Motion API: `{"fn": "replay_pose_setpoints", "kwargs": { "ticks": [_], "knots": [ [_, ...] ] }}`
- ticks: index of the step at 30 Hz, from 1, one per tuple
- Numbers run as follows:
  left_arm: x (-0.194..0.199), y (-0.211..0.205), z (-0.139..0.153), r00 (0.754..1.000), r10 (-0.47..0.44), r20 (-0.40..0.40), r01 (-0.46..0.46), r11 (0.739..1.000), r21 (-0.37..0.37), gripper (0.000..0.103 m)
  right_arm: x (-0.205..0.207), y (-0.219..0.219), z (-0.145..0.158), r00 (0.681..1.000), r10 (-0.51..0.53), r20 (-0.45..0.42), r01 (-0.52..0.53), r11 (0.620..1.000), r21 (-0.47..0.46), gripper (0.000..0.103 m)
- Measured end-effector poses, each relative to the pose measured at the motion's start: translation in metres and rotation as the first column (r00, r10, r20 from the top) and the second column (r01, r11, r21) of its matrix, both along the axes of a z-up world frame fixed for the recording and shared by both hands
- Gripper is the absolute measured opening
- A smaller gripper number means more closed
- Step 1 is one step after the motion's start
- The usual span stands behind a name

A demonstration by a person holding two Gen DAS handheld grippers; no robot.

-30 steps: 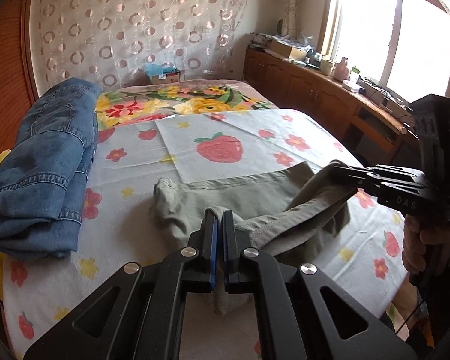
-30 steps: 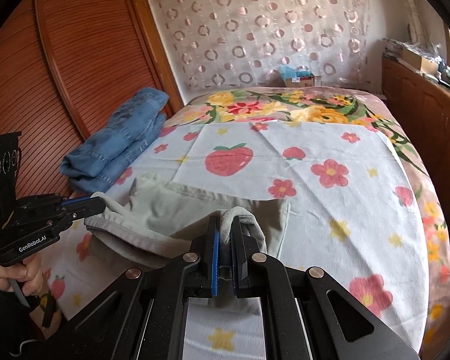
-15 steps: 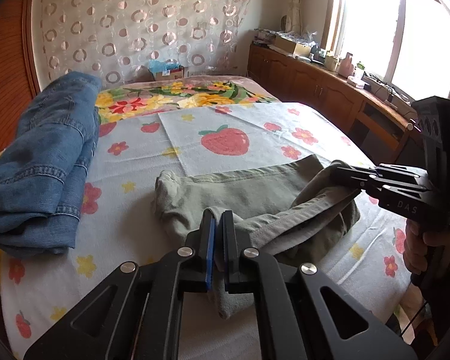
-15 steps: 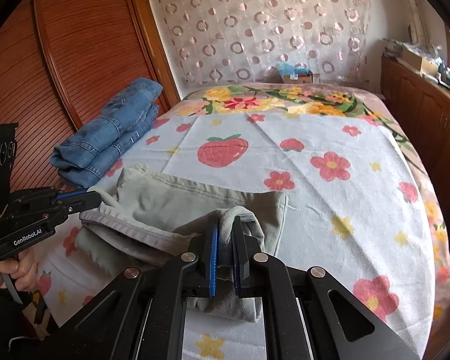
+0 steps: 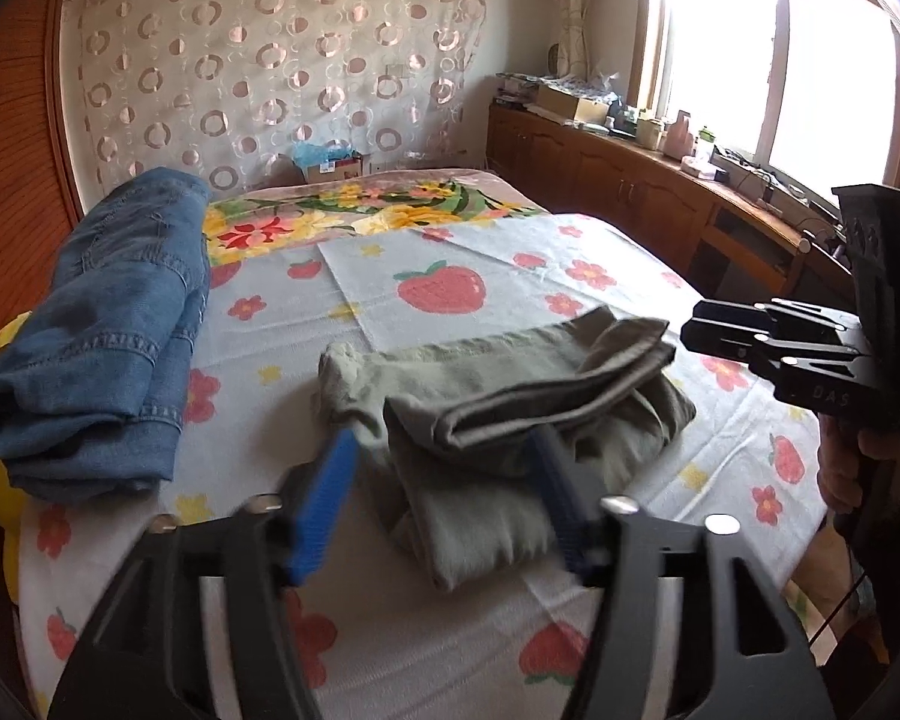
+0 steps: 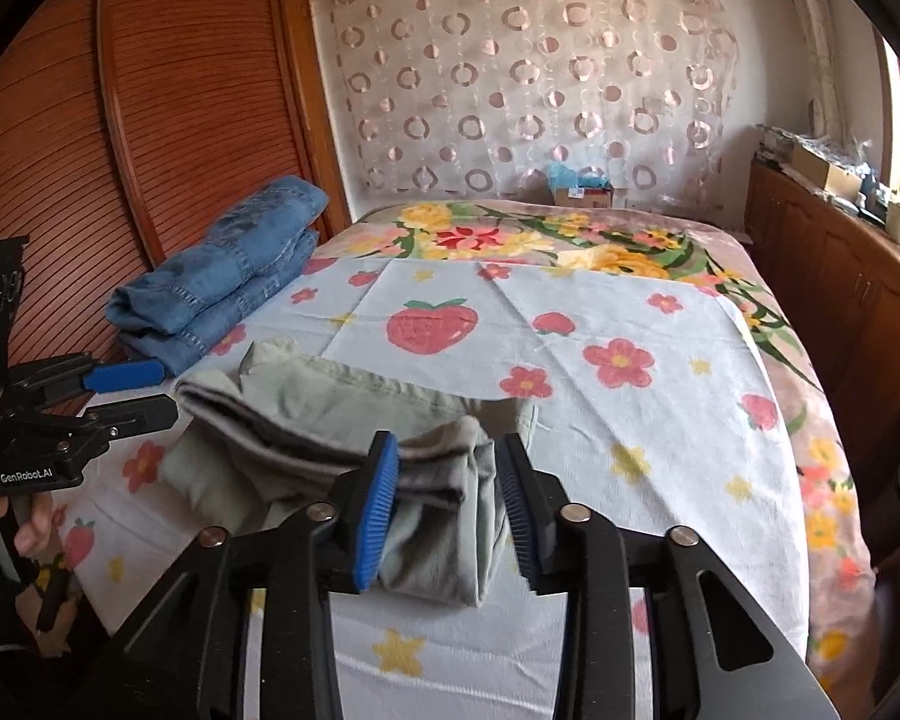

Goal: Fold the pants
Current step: 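Open both grippers and release the folded trousers onto the sheet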

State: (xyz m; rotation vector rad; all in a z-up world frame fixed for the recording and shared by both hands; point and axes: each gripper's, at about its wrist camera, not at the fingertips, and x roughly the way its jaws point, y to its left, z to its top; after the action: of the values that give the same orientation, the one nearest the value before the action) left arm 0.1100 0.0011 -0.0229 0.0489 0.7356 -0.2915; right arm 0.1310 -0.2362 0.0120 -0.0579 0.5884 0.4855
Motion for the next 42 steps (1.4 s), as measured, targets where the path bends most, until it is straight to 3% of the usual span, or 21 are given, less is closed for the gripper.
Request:
{"fn": "replay_pose_setpoints", "kwargs": {
  "ticks": [2, 10, 14, 21, 22, 23, 26, 32, 39, 42],
  "knots": [
    [0.002, 0.000, -0.007, 1.000, 0.007, -0.010, -0.006, 1.000, 0.014, 0.072, -0.001, -0.001, -0.002, 1.000, 0.002, 0.000, -0.002, 1.000, -0.009, 0.045],
    [0.020, 0.006, -0.025, 0.998, 0.030, -0.055, -0.028, 0.999, 0.032, 0.072, 0.014, 0.003, -0.015, 0.998, 0.043, -0.039, -0.046, 0.996, -0.081, 0.046],
    [0.030, 0.007, -0.028, 0.997, 0.016, -0.069, -0.014, 0.999, 0.029, 0.072, 0.034, 0.014, -0.018, 0.996, 0.078, -0.035, -0.083, 0.978, -0.189, 0.046],
    [0.052, 0.010, -0.031, 0.996, 0.007, -0.087, -0.005, 1.000, 0.024, 0.072, 0.057, 0.027, -0.019, 0.989, 0.139, -0.048, -0.147, 0.963, -0.225, 0.046],
    [0.055, 0.011, -0.031, 0.996, 0.004, -0.086, -0.003, 1.000, 0.017, 0.072, 0.060, 0.029, -0.019, 0.987, 0.152, -0.055, -0.161, 0.962, -0.222, 0.044],
    [0.056, 0.012, -0.030, 0.997, 0.000, -0.081, 0.001, 1.000, 0.011, 0.072, 0.063, 0.030, -0.018, 0.985, 0.162, -0.057, -0.170, 0.962, -0.215, 0.031],
    [0.060, 0.012, -0.026, 0.998, -0.019, -0.064, 0.018, 1.000, -0.002, 0.072, 0.074, 0.028, -0.016, 0.978, 0.194, -0.079, -0.205, 0.964, -0.170, 0.007],
    [0.074, 0.015, -0.023, 0.998, -0.014, -0.066, 0.014, 1.000, 0.002, 0.072, 0.091, 0.012, -0.013, 0.986, 0.141, -0.085, -0.147, 0.986, -0.076, 0.003],
    [0.070, 0.020, -0.021, 0.998, -0.007, -0.067, 0.006, 1.000, -0.010, 0.072, 0.098, 0.022, -0.024, 0.989, 0.084, -0.122, -0.100, 0.987, -0.124, 0.003],
    [0.063, 0.021, -0.021, 0.997, -0.004, -0.072, 0.004, 1.000, -0.013, 0.072, 0.093, 0.026, -0.019, 0.990, 0.083, -0.115, -0.098, 0.987, -0.129, 0.009]
  ]
}}
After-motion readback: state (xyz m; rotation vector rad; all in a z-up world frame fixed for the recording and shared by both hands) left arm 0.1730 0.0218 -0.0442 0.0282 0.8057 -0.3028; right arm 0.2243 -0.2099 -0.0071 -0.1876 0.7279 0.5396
